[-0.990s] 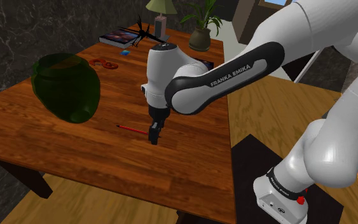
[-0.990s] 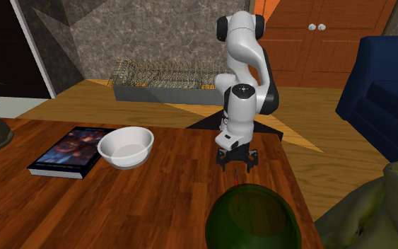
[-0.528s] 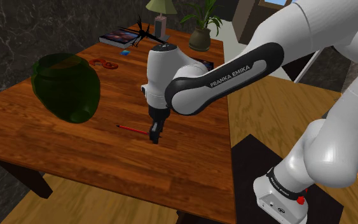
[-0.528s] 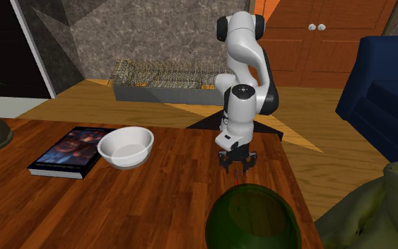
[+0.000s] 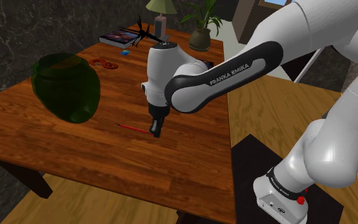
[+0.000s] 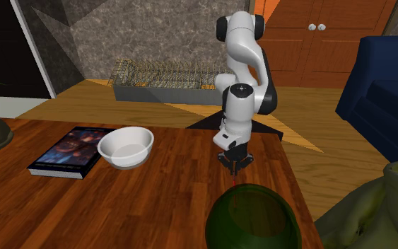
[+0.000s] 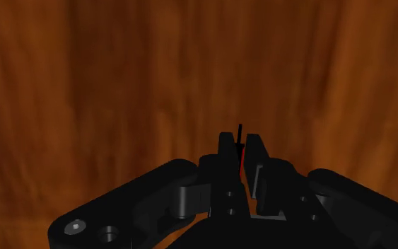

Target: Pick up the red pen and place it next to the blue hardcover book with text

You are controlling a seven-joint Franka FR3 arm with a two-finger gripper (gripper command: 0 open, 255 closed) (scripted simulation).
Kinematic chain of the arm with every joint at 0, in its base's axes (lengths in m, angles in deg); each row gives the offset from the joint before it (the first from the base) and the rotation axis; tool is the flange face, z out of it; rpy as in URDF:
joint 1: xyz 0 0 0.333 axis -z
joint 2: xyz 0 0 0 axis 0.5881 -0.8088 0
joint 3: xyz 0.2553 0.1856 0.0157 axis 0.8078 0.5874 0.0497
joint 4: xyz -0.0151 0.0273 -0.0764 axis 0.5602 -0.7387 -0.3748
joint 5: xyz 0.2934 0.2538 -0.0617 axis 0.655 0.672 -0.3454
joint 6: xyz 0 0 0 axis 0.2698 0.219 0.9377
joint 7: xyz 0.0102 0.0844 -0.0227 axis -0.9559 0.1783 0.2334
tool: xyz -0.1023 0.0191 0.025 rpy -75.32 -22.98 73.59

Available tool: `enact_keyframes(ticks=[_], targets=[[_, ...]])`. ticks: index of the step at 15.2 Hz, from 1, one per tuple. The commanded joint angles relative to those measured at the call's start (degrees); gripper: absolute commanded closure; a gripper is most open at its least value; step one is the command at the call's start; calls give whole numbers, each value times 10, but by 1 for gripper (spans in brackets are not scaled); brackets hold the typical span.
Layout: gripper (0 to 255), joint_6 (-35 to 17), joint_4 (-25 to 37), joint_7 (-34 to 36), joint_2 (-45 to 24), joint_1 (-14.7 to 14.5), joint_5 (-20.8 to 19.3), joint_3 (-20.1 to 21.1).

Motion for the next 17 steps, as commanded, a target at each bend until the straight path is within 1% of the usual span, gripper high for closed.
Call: enact_keyframes(ticks=[1,17], targets=[[255,2,-5,-1,0,-3,4,4],[255,120,53,-18,64,1,31,5]])
